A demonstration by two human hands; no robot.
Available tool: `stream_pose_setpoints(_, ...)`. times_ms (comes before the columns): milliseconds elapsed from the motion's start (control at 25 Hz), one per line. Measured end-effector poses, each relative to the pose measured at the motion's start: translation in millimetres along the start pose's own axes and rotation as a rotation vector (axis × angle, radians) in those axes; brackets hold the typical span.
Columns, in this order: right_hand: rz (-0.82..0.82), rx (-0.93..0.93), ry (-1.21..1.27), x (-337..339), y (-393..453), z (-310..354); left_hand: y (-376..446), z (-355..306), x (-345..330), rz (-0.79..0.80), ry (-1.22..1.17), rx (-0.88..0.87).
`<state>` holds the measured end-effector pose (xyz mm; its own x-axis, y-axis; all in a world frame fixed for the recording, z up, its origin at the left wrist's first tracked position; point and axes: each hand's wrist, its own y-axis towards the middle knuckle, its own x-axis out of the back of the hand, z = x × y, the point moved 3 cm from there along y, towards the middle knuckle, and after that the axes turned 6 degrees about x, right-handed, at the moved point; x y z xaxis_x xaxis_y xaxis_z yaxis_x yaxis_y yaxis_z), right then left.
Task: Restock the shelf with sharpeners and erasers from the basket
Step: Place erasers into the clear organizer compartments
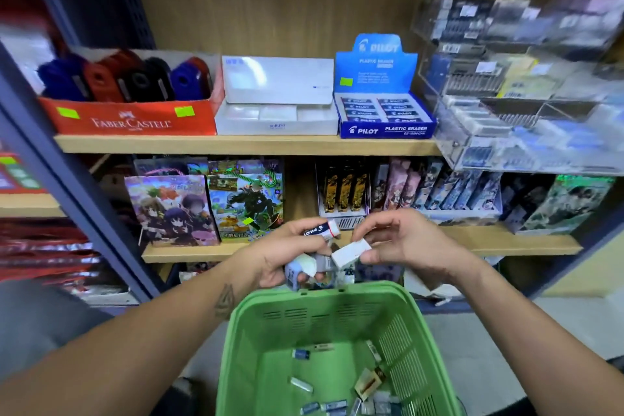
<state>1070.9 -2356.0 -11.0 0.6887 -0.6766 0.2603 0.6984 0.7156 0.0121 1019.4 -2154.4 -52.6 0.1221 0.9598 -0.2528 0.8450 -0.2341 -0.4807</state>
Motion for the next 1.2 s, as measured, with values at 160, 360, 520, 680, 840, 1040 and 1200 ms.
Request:
stream_pose_setpoints(160, -0.194, 0.225, -0.026, 11, -1, 64, -32, -53, -15, 0.092, -0.109, -0.137)
stream_pose_setpoints(360, -0.473, 0.444, 0.064, 17, 28, 139, -64, -121, -29, 0.069, -0.166, -0.225)
stream_pose_setpoints(520, -0.65, 0.408, -0.077, 25, 75, 165, -80, -171, -18, -0.103, -0.205, -0.259)
stream_pose_setpoints(680, -0.609, 0.179, -0.704, 23, 120, 168, -87, -209, 3, -0.295, -0.2, -0.341)
stream_pose_setpoints(840, -0.377, 0.155, -0.791, 8, 134, 179, -96, -226, 32, -0.39, -0.226, -0.398)
stream_pose_setpoints(1040, -0.281, 0.149, -0.638, 10, 130, 186, -99, -233, 39, -0.374, -0.225, -0.404)
stream_pose_setpoints(1200, -0.252, 0.134, -0.702, -9, 137, 179, -95, -228, 30, -0.371, -0.189, -0.418)
